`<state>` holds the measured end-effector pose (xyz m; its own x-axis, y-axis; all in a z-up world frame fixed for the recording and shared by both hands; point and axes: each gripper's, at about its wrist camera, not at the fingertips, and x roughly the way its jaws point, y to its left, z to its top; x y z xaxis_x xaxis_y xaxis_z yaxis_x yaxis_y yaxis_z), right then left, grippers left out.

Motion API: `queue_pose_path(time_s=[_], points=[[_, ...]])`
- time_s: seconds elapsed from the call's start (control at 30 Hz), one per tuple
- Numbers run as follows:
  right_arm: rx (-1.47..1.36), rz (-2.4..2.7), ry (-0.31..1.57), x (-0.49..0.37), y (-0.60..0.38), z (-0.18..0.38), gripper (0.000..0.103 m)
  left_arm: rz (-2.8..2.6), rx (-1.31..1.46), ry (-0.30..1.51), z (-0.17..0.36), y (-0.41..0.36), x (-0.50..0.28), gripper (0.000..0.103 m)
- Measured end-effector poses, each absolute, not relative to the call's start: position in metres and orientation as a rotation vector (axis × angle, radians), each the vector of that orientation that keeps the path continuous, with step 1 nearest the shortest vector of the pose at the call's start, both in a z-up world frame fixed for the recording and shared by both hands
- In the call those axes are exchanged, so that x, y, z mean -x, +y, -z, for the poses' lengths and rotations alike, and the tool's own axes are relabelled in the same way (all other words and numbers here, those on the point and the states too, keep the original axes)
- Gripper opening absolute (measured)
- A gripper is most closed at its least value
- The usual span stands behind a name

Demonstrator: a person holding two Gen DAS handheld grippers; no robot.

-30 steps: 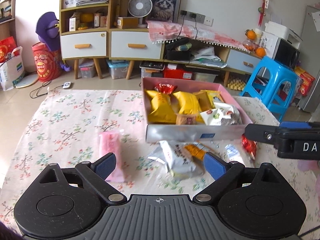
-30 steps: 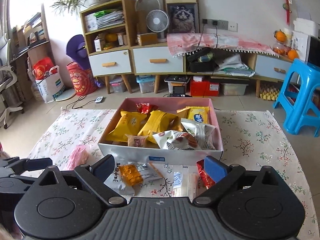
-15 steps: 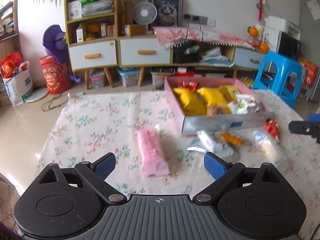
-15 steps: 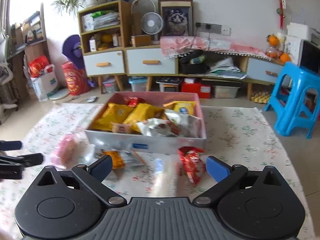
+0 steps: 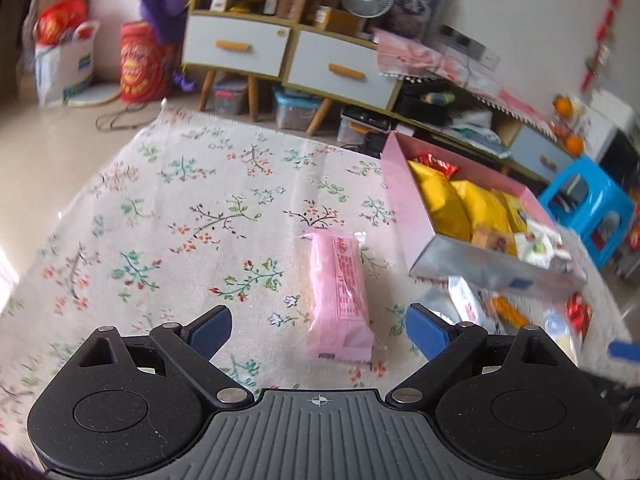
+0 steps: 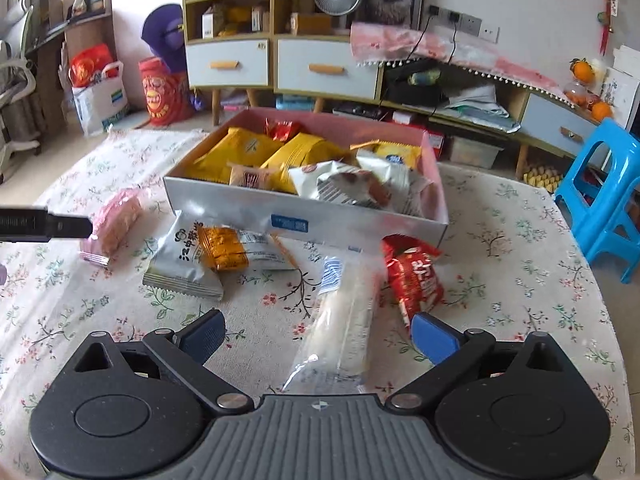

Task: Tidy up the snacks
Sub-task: 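Move both open grippers back over the snacks on the table, then close the left gripper on the pink packet while the right grasps the clear packet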

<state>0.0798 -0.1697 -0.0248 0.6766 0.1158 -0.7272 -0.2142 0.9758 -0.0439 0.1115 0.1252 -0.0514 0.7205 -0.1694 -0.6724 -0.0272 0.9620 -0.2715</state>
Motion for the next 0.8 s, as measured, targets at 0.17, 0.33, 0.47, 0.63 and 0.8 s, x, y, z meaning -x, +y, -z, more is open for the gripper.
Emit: queue_pose_path(time_s=[0.17, 0.33, 0.47, 0.63, 0.8], points=[[0.107, -0.163, 0.89, -0.094, -0.16, 0.035, 0.085, 0.066, 0.235, 0.77, 0.061, 0.117, -0.121, 0.082], [0.15, -0.15, 0.93, -0.099, -0.155, 0.045, 0.08, 0.054, 0.225, 0.762, 0.062, 0.114, -0.13, 0.072], [0.159, -0.137, 0.931, -0.101, -0.157, 0.046, 0.076, 0.044, 0.226, 0.774, 0.065, 0.112, -0.137, 0.061], [0.107, -0.117, 0.951, -0.111, -0.161, 0.045, 0.067, 0.044, 0.208, 0.775, 0.064, 0.107, -0.141, 0.053], [0.077, -0.113, 0.959, -0.113, -0.161, 0.044, 0.055, 0.032, 0.171, 0.784, 0.065, 0.099, -0.142, 0.047]])
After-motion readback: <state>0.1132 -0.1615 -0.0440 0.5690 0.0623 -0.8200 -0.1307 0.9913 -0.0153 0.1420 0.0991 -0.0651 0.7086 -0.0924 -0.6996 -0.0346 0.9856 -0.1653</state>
